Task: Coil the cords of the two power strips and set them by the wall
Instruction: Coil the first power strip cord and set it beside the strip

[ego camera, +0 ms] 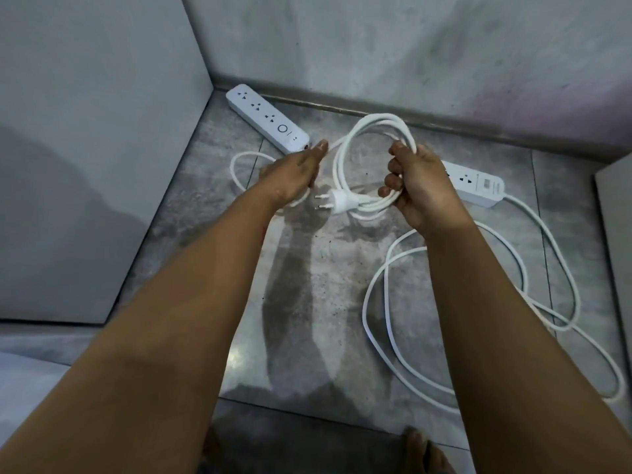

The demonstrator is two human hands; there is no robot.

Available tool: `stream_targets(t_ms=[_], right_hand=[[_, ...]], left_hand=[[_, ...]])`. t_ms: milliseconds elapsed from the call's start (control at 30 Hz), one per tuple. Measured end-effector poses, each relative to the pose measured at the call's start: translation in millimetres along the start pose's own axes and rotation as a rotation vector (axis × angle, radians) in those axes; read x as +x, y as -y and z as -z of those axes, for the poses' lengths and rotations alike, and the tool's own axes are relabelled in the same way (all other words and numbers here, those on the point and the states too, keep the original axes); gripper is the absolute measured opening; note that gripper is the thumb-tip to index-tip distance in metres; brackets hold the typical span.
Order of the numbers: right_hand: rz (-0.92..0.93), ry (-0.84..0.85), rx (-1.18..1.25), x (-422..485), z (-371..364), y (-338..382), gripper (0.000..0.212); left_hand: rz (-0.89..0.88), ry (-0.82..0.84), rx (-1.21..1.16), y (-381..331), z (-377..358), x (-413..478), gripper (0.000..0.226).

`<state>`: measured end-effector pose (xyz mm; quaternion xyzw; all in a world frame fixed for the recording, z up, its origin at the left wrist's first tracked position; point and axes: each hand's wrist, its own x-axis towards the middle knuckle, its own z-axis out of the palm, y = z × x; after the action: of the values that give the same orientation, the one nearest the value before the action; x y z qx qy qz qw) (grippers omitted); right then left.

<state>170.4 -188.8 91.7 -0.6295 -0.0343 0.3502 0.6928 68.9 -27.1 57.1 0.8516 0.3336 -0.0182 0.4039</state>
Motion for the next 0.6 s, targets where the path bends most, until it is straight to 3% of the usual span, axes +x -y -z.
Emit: stream_targets(t_ms=[133,233,300,433,600], right_hand=[[0.003,-0.173,0.12,6.1,6.0,-2.4,0.015],[-0.005,-0.243,0.149,7.4,5.6,-4.4,0.016],[-0.006,-0.258,0.177,7.2,2.6,-6.1,0.015],[-0.026,-0.257,0.24,6.6,-1.9,-6.7,0.015],[-0.082,-0.257,0.268,10.8,2.6,-15.3,0.014]], left_hand=[[-0.032,-0.077,0.38,13.5,1.3,3.9,0.055],[-0.035,-0.15,0.415,16.3,-2.5,11.1,0.04],[-0.023,-0.2,0.182,10.1,-6.3,14.2,0.029],[0.036,-0.197,-0.555,-4.6,-9.2,16.8,0.014],[0.101,-0.171,-0.967,-15.9,-2.6,23.4,0.022]])
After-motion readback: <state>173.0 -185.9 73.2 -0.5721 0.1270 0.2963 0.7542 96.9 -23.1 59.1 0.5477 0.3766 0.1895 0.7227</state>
